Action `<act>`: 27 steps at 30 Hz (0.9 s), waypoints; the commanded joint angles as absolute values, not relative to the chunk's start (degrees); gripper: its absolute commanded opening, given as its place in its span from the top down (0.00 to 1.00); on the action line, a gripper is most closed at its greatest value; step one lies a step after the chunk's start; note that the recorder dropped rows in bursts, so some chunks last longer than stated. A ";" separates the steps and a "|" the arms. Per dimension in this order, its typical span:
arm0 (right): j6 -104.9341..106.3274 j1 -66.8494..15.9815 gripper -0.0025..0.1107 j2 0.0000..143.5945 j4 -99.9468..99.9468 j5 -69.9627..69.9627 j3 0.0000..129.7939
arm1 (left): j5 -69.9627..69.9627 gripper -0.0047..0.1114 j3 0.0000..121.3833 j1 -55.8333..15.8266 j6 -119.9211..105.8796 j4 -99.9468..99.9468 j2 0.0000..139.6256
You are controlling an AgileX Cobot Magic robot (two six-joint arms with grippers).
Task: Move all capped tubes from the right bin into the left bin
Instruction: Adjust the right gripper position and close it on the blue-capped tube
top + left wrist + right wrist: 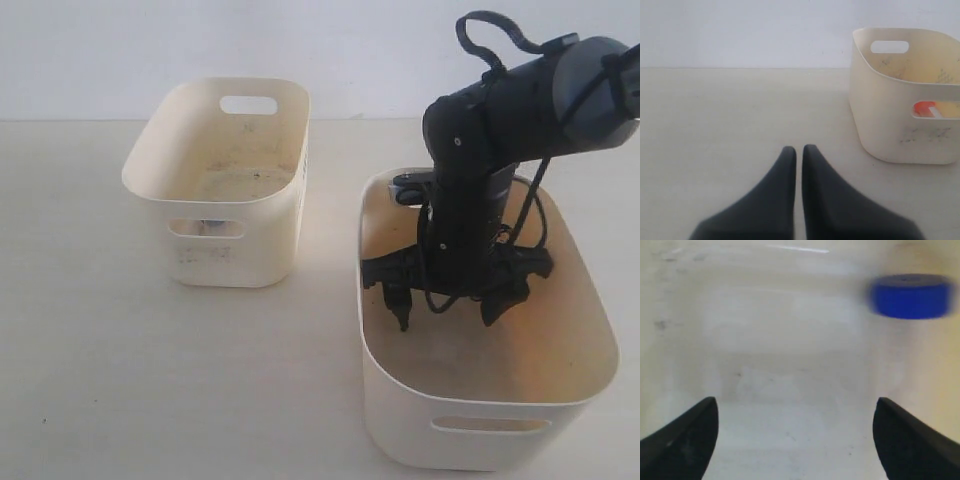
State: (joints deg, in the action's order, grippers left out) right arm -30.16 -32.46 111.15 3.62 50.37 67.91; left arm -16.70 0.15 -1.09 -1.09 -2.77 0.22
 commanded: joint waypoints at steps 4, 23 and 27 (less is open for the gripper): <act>-33.95 -32.00 0.29 106.86 9.13 48.89 67.36 | -16.92 0.92 0.00 -1.22 -0.97 -3.28 0.00; -37.87 -32.00 0.29 109.28 16.07 54.81 67.36 | -16.92 0.92 0.00 -1.22 -0.97 -3.28 0.00; -38.63 -32.00 0.29 110.30 16.07 55.07 67.36 | -16.92 0.92 0.00 -1.22 -0.97 -3.28 0.00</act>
State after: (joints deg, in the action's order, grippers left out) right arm -38.00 -32.58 109.60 14.05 52.08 67.54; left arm -16.70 0.15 -1.09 -1.09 -2.77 0.22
